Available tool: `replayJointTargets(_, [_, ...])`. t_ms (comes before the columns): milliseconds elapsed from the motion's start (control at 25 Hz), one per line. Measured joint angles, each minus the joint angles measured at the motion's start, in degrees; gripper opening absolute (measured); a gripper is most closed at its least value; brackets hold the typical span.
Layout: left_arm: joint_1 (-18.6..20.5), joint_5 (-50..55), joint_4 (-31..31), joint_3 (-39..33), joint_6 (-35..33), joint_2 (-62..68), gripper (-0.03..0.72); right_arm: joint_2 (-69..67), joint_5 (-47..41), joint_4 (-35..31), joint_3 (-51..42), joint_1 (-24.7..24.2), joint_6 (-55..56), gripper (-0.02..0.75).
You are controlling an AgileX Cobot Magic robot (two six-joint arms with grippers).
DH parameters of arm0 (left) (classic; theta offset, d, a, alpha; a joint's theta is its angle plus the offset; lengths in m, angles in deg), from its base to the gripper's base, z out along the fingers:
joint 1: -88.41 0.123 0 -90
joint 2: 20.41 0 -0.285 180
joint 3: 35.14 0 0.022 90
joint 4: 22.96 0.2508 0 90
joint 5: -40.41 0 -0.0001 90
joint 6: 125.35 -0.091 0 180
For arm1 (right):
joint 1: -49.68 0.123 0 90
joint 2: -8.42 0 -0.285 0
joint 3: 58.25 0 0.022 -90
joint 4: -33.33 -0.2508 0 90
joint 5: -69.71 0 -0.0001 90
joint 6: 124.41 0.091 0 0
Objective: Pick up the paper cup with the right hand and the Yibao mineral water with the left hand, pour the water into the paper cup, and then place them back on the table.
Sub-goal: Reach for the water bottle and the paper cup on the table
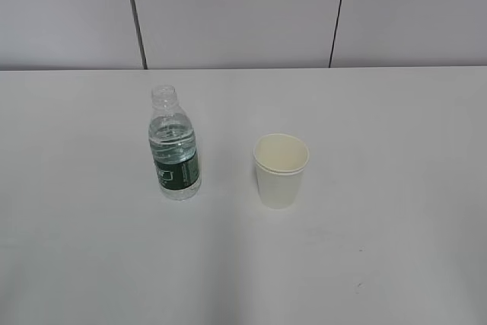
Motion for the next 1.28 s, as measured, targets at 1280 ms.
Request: replayJointTargets(1280, [0.0, 0.0, 0.0, 0.0, 0.0, 0.0, 0.585, 0.0, 0.1, 0.0, 0.0, 0.0, 0.0, 0.519])
